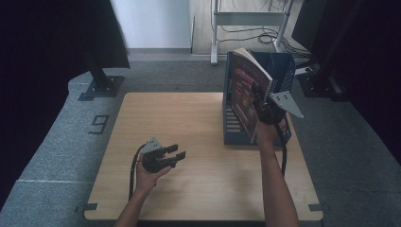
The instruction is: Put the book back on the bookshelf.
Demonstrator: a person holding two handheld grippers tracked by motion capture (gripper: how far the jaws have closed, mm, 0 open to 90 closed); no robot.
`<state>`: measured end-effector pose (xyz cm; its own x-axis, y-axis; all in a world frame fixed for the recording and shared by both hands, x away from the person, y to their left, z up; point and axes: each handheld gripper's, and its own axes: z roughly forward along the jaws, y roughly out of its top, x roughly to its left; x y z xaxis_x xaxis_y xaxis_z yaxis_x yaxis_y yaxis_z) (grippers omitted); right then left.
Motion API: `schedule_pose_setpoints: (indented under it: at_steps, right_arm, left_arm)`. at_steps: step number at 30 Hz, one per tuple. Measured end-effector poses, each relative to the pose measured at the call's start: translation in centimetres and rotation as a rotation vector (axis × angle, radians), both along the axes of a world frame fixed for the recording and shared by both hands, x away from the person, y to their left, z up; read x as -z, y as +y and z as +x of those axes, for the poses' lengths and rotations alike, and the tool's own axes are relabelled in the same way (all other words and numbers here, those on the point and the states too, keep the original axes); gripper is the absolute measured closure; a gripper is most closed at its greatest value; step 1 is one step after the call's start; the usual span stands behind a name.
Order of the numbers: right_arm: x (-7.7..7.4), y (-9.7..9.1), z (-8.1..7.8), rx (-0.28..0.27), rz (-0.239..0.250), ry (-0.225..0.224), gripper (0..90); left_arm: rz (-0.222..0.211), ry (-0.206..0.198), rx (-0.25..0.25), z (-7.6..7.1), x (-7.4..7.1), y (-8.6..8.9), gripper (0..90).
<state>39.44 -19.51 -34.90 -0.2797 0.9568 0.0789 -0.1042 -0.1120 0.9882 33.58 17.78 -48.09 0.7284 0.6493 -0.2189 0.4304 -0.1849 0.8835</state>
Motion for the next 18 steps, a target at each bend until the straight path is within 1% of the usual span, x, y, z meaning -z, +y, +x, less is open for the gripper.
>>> schedule_pose_setpoints:
  at_steps: [5,10,13,16,18]
  right_arm:
    - [0.3,0.1,0.8,0.016,0.013,0.01,81.4]
    - [0.5,0.3,1.6,0.021,0.003,0.022,81.4]
    - [0.7,0.5,2.4,0.038,0.005,0.029,81.4]
    - [0.9,0.5,3.1,0.047,0.031,0.037,81.3]
    - [1.1,0.6,3.4,0.051,0.038,0.042,81.3]
  left_arm:
    - [0.002,0.003,0.005,-0.1,0.1,-0.2,48.3]
    - [-0.002,0.007,0.006,-0.1,0.1,-0.1,48.3]
    - [-0.004,0.009,0.003,-0.2,0.2,0.1,48.3]
    - [-0.015,0.016,0.008,-0.2,0.1,0.2,48.3]
    - [-0.018,0.015,0.012,-0.2,0.1,0.1,48.3]
